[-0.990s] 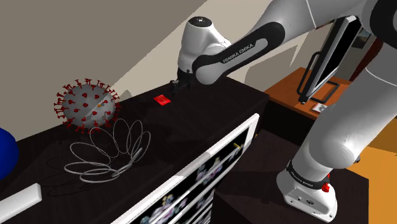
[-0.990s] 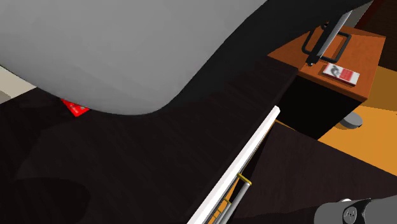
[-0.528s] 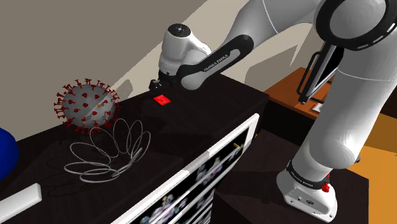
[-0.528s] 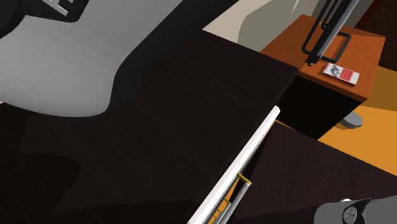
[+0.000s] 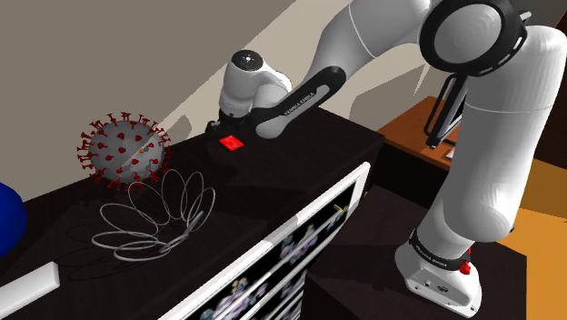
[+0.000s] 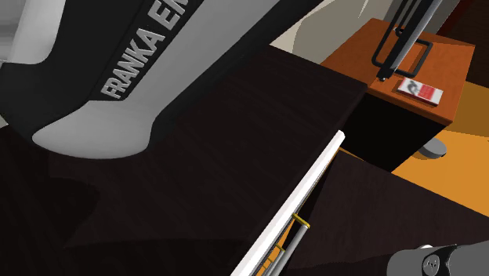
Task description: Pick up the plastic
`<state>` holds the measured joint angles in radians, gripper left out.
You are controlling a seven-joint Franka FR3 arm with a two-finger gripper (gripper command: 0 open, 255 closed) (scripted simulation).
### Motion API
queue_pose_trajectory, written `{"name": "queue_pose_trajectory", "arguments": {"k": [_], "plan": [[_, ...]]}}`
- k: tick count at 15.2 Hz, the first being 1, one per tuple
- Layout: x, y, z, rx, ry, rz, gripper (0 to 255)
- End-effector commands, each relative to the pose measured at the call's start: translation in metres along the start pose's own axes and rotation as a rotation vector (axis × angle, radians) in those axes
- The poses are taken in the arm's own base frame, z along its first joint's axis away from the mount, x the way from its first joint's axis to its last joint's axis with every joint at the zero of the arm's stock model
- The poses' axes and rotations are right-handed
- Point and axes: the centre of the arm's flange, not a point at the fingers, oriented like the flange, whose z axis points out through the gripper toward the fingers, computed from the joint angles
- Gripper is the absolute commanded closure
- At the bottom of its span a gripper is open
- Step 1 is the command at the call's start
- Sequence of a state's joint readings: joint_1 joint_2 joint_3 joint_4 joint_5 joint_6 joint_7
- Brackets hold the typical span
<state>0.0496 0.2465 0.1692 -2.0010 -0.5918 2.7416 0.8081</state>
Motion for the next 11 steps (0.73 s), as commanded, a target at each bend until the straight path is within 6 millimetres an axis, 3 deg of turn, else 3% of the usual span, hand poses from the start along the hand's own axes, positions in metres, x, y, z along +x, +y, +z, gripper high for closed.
{"name": "queue_pose_trajectory", "arguments": {"k": [1,3,4,11], "plan": [[-0.0061,-0.0006,0.0090,0.000,0.000,0.000,0],[-0.0078,-0.0006,0.0115,0.000,0.000,0.000,0],[-0.0082,-0.0007,0.0111,0.000,0.000,0.000,255],[-0.0072,0.0000,0.0091,0.000,0.000,0.000,255]]}}
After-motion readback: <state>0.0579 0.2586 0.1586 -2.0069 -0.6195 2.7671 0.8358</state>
